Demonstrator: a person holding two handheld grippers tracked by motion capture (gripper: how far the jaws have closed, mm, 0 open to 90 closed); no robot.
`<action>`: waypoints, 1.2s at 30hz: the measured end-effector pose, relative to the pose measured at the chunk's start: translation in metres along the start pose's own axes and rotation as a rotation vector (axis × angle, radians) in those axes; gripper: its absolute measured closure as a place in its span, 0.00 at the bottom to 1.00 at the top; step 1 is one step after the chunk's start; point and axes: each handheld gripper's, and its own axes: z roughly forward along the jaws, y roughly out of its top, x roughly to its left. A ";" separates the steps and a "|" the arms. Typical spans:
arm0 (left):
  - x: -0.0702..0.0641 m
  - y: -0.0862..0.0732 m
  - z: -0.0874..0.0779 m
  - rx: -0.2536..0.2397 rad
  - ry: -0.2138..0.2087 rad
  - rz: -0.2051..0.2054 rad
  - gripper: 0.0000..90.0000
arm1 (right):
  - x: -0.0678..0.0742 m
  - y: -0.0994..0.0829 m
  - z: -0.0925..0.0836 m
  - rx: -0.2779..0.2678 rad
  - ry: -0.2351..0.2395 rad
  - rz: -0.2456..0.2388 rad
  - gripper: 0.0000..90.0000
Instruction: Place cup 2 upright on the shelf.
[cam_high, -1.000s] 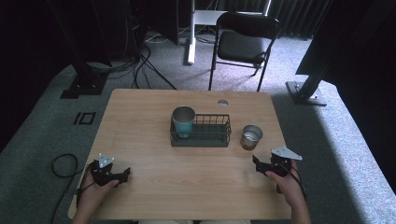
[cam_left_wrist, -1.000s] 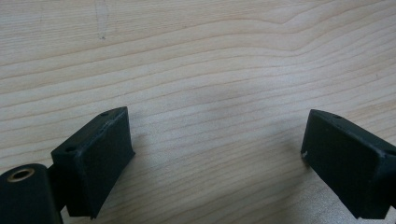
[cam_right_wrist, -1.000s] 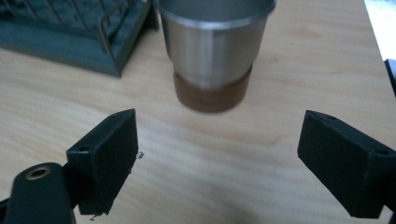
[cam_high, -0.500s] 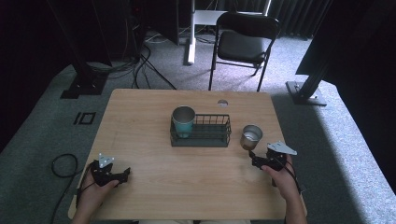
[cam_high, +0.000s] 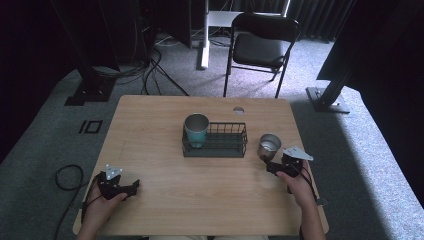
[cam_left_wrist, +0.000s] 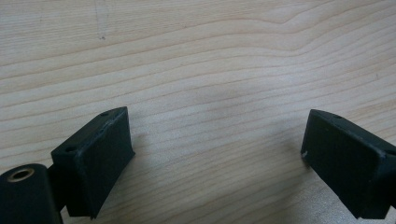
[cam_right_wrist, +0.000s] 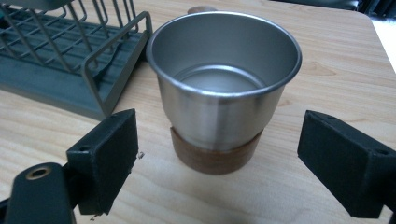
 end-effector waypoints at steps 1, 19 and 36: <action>0.000 0.000 0.000 0.000 0.000 0.000 0.10 | 0.000 0.001 0.001 -0.002 -0.001 0.003 0.13; 0.000 0.000 0.000 0.000 0.000 -0.001 0.10 | -0.006 0.007 0.020 -0.036 0.002 0.021 0.13; 0.000 0.000 0.000 -0.001 0.000 -0.003 0.10 | -0.004 0.004 0.038 -0.069 0.007 0.052 0.13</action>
